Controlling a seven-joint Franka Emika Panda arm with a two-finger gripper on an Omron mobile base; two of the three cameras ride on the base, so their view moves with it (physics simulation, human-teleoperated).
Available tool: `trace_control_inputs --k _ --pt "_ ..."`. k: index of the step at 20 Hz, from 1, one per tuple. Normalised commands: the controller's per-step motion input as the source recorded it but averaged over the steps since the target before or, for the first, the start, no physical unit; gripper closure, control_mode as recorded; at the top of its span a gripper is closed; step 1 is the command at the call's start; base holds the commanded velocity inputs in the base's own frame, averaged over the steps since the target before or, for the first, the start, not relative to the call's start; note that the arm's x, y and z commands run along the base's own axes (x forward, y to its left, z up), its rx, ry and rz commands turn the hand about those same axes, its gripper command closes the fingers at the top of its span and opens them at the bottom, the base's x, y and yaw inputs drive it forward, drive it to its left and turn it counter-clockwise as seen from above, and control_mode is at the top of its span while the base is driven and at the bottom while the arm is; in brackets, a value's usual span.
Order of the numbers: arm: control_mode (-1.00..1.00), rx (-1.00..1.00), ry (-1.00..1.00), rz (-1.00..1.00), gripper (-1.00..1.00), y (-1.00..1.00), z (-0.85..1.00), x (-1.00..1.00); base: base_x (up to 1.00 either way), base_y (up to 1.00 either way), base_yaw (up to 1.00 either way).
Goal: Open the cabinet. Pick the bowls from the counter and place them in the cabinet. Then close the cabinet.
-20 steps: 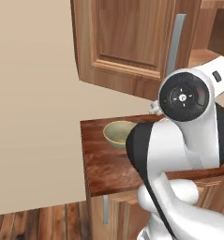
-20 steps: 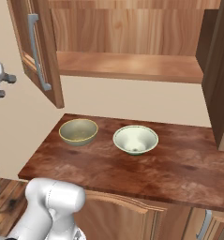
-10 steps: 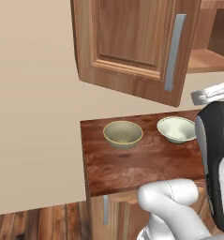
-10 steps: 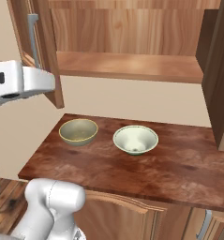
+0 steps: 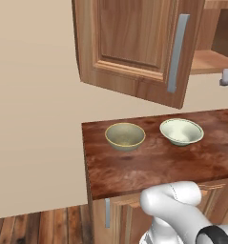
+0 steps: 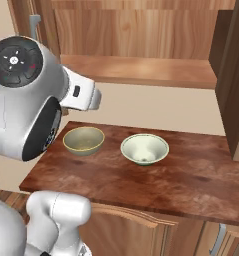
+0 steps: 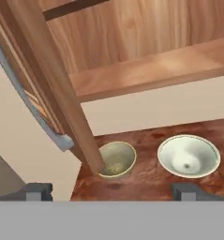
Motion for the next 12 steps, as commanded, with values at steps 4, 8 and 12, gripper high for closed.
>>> trace_control_inputs --k 4,8,12 --pt "-1.00 0.37 0.02 0.28 -1.00 -0.06 -0.08 0.60 0.00 0.00 0.00" --pt "-1.00 0.13 0.00 0.23 -1.00 0.03 -0.52 0.68 0.00 0.00 0.00" --pt "-1.00 0.08 0.00 0.19 -1.00 0.00 -0.46 0.62 0.00 0.00 0.00"
